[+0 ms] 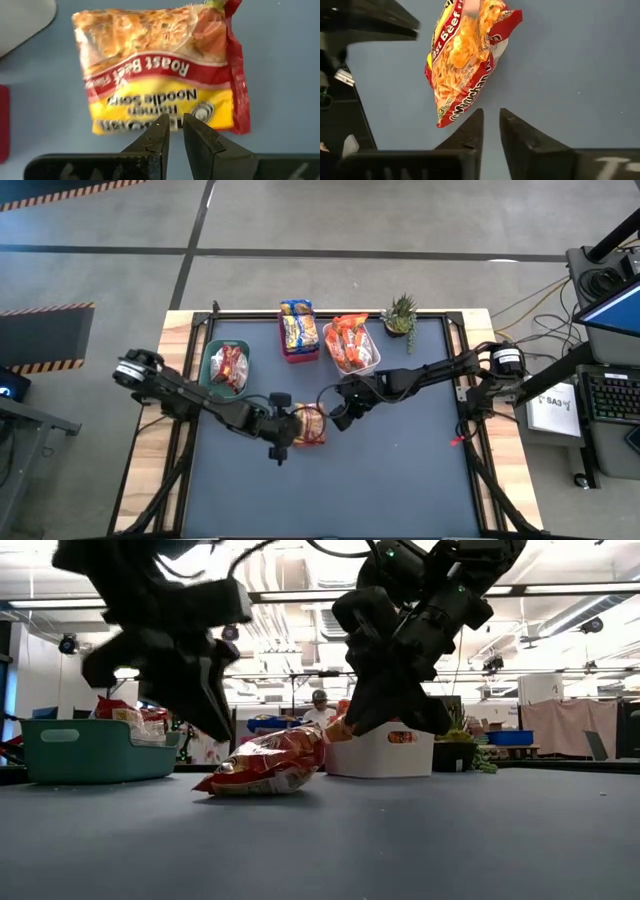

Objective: Sort Maruchan noodles
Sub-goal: Put the red noodle pack into the green bin

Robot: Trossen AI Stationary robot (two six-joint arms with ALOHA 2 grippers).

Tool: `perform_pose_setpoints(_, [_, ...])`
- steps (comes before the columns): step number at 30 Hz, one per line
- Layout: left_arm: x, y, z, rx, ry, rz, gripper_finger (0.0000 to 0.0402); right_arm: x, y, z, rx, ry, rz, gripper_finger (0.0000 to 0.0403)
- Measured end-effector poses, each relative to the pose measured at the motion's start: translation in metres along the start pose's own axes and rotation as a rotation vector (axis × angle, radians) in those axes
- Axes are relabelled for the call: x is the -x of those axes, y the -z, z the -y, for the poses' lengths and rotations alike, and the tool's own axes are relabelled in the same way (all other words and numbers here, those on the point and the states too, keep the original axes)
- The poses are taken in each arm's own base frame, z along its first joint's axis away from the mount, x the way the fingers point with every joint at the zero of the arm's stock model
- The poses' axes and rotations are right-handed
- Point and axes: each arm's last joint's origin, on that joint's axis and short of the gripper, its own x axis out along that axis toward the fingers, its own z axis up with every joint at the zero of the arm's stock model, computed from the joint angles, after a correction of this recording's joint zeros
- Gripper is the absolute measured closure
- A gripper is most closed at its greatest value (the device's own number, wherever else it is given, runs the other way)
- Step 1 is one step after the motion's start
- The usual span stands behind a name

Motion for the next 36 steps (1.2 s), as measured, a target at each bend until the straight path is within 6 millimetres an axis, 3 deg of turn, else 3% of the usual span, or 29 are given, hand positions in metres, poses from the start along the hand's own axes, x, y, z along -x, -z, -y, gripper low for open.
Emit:
perform_pose_setpoints(7, [-0.025, 0.001, -0.009, 0.0, 0.021, -0.043, 0.0364, -0.004, -0.002, -0.001, -0.012, -0.02, 0.017, 0.025])
perform_pose_setpoints(13, [-0.029, 0.002, -0.014, 0.032, 0.054, -0.059, 0.0364, -0.02, -0.004, 0.004, -0.042, -0.043, 0.033, 0.0161])
perform_pose_setpoints(17, [-0.03, 0.002, -0.014, 0.034, 0.058, -0.059, 0.0364, -0.024, -0.006, 0.002, -0.029, -0.083, 0.063, 0.0123])
perform_pose_setpoints(28, [-0.03, 0.001, -0.013, 0.037, 0.066, -0.05, 0.0364, -0.028, -0.01, 0.004, -0.013, -0.027, 0.184, 0.0107])
perform_pose_setpoints(33, [-0.03, 0.0, -0.014, 0.039, 0.067, -0.045, 0.0364, -0.046, -0.004, 0.012, -0.04, -0.01, 0.156, 0.0114])
perform_pose_setpoints(36, [-0.03, 0.0, -0.014, 0.039, 0.069, -0.043, 0.0364, -0.054, -0.005, 0.009, -0.017, -0.089, 0.168, 0.0121])
